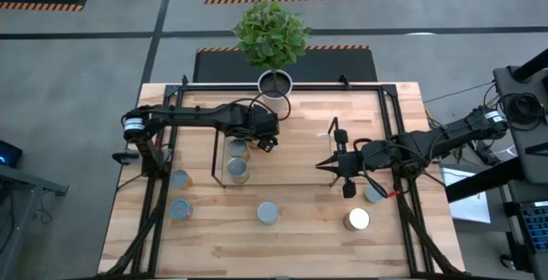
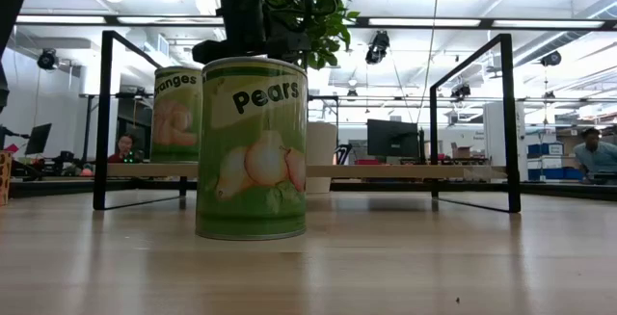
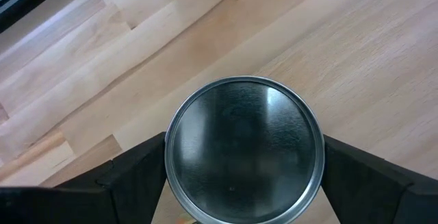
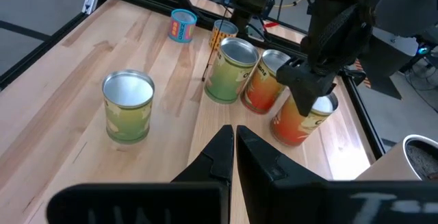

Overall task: Pick and place cans onto a shelf
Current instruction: Put the right canned corn on the shelf

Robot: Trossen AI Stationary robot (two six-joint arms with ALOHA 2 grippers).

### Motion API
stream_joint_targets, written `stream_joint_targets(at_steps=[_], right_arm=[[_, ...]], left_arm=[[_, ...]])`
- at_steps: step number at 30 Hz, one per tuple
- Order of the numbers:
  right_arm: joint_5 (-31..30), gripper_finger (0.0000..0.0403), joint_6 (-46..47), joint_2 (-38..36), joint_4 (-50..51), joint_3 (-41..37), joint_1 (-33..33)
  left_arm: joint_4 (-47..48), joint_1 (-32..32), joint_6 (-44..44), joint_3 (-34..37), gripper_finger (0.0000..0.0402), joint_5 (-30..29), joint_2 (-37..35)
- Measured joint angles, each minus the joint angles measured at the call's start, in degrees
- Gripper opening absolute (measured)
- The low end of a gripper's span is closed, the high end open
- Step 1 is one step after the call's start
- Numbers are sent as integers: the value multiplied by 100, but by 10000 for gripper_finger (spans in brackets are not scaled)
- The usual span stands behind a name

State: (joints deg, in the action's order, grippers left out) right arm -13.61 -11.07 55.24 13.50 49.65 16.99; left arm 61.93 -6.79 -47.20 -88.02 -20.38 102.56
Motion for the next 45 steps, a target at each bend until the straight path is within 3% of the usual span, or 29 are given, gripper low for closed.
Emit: stream_joint_targets(at_steps=[27,37,45], right_arm=[[0,9,-2,0,2,0,0],[0,9,-2,0,4,0,0],[0,9,-2,0,9,2,-2]], left_arm=[[-101,24,-48,8,324,-4,0],[-109,33,-46,8,354,-4,0],[386,94,170,-592,359,141,-33]])
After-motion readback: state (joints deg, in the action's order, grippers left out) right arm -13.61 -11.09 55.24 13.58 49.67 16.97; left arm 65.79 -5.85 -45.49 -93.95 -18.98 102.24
